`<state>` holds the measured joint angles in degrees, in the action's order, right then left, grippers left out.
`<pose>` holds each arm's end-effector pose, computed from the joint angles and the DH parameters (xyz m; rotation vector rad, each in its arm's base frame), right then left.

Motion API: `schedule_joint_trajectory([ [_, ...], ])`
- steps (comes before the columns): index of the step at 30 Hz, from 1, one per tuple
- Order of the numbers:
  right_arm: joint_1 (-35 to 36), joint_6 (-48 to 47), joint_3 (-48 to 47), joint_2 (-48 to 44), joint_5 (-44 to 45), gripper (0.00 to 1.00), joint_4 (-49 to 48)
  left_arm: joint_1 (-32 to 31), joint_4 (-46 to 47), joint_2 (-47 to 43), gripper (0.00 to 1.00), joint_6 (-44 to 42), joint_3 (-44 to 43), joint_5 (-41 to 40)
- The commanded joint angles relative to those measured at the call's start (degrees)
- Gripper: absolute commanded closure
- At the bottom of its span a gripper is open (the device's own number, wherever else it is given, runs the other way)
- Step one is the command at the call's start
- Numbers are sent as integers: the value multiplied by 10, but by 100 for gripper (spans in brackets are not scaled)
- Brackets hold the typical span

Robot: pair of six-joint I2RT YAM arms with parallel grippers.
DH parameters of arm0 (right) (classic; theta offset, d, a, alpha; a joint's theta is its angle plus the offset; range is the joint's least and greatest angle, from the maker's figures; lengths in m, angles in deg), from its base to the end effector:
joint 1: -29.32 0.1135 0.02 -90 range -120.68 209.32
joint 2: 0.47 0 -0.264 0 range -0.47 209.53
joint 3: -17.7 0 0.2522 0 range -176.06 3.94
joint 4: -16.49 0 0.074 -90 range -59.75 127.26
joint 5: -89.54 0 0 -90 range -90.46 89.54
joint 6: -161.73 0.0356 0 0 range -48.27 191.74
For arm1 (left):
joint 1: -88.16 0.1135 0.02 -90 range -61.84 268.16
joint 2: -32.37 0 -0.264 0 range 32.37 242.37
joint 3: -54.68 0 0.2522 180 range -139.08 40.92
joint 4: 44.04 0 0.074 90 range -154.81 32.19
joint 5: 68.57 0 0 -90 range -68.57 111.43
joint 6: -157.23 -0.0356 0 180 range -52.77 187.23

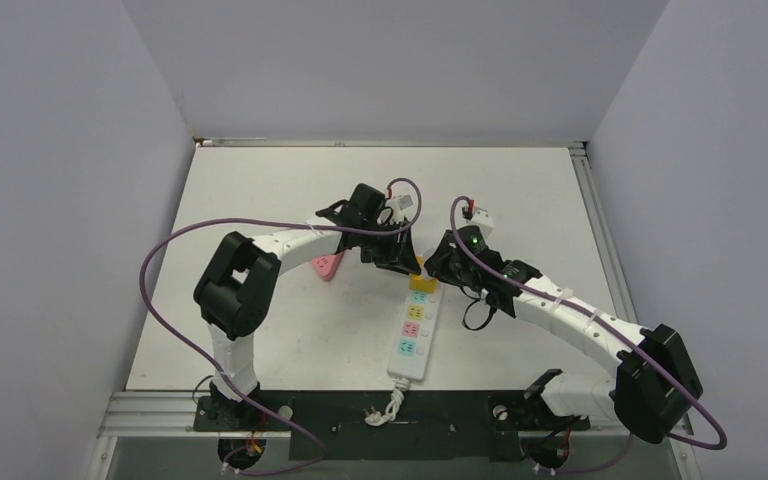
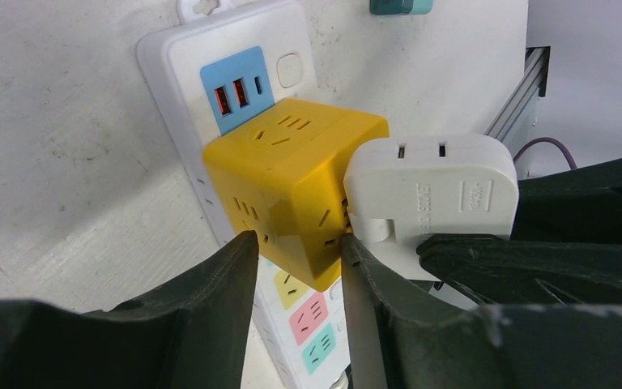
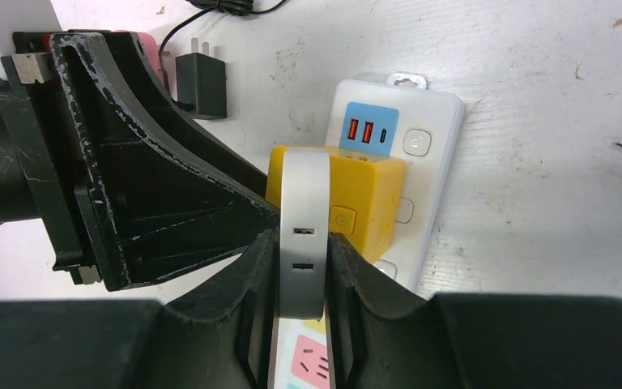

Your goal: Pull the plug off the socket

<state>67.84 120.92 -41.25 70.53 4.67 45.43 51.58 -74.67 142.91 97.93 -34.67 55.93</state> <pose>0.2080 0.1615 0.2387 0.2698 2.3662 0.6750 0.3186 -0.2615 0.1883 0.4220 2.6423 -1.1978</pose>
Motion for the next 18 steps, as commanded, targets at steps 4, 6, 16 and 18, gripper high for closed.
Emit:
schedule_joint_trajectory([
  [4,10,2,-1,-5,-29,95,-40,-9,-52,44,67,-43,13,-84],
  [6,7,9,6,-16,-41,95,-59,-10,-55,49,68,-45,11,-85],
  [16,-65,8,38,-45,-96,95,-59,-19,-64,63,73,-50,7,-90],
  [18,-73,6,47,-51,-94,95,-52,-21,-66,66,74,-50,6,-91],
])
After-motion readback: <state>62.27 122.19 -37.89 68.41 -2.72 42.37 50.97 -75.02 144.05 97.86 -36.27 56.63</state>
